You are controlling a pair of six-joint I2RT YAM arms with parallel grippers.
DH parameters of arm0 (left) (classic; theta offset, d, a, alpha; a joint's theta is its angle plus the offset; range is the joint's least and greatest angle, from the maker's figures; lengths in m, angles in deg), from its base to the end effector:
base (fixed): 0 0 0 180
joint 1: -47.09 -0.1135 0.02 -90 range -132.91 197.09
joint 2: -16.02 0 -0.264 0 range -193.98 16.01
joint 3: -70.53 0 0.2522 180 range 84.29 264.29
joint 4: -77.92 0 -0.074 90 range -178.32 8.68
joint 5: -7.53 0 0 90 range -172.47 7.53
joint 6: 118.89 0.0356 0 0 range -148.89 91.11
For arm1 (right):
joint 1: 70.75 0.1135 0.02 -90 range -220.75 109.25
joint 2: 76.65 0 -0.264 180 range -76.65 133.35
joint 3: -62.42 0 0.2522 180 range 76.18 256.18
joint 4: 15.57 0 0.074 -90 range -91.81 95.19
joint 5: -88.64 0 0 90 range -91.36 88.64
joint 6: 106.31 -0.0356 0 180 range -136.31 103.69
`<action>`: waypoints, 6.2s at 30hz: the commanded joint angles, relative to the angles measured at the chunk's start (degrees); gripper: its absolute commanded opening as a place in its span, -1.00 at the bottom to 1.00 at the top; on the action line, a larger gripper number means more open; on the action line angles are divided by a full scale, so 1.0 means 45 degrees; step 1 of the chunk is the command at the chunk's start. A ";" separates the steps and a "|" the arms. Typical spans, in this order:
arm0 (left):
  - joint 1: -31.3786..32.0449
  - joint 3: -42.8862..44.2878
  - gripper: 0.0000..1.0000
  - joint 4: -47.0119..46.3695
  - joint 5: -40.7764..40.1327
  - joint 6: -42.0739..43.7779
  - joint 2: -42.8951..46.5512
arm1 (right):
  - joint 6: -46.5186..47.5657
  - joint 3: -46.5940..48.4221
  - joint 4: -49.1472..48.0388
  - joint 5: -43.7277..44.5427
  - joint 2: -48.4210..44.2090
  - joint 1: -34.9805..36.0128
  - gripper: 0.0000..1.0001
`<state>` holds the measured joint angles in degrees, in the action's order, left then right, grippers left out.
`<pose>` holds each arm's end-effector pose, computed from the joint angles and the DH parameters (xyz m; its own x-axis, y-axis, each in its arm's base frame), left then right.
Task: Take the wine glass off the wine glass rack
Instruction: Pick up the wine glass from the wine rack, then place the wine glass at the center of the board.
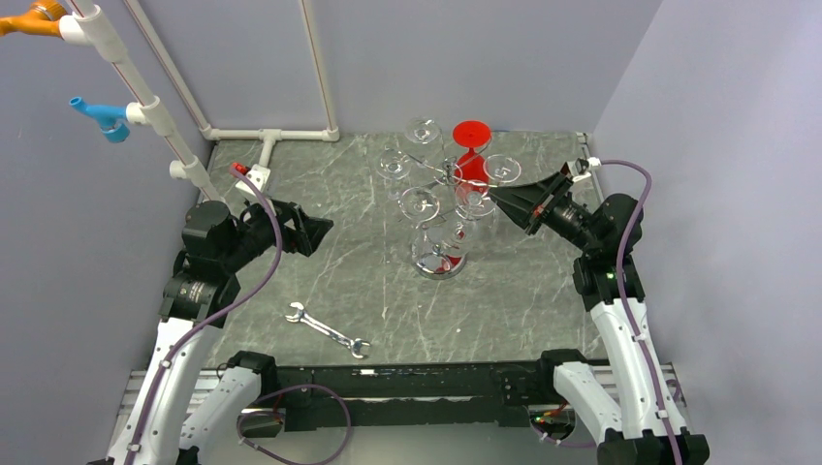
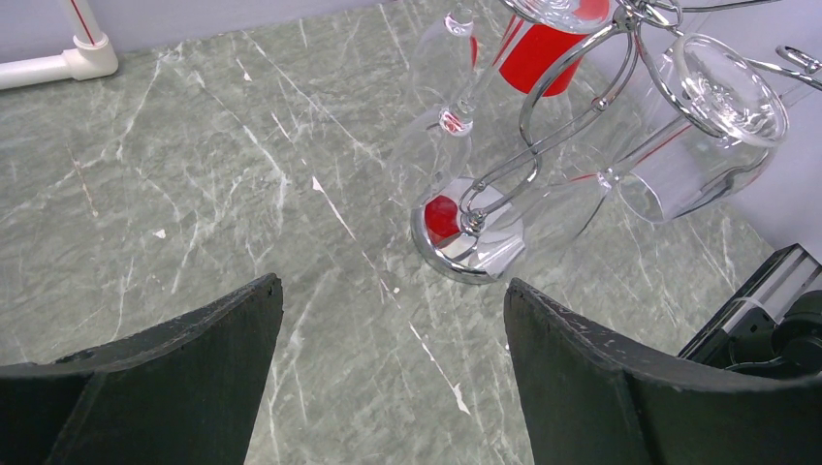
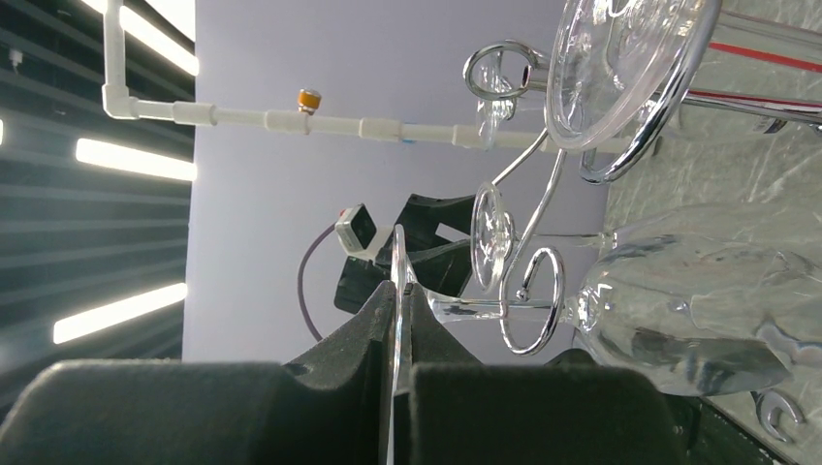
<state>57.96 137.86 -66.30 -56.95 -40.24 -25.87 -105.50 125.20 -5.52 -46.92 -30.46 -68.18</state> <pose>0.1499 -0.0444 0.3791 -0.2882 -0.1255 -0.9493 0.5402 0.7972 -0.2694 0.1759 0.0333 0.3873 -0.7383 0.6677 -0.0954 -0.1242 0.0043 0.9922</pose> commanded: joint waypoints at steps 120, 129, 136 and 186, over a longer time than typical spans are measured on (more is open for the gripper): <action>0.0064 0.0089 0.75 -0.0201 0.0039 0.0126 0.0143 | 0.1156 0.0125 0.1769 0.0516 -0.0765 -0.1044 -1.00; 0.0059 0.0080 0.75 -0.0221 0.0185 0.0101 0.0122 | 0.1192 0.0038 0.2204 0.0613 -0.1226 -0.1042 -1.00; 0.0059 0.0029 0.75 -0.0319 0.0209 0.0063 0.0222 | 0.1274 0.0007 0.2581 0.0541 -0.1450 -0.1044 -1.00; 0.0254 0.0882 0.76 0.1451 0.1826 -0.1148 0.0906 | 0.6225 0.0882 0.7106 0.1571 -0.1475 0.0875 -1.00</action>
<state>58.88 140.35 -59.29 -49.50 -44.70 -22.38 -80.76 126.73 21.91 -43.36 -38.32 -64.61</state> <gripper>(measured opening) 0.877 0.054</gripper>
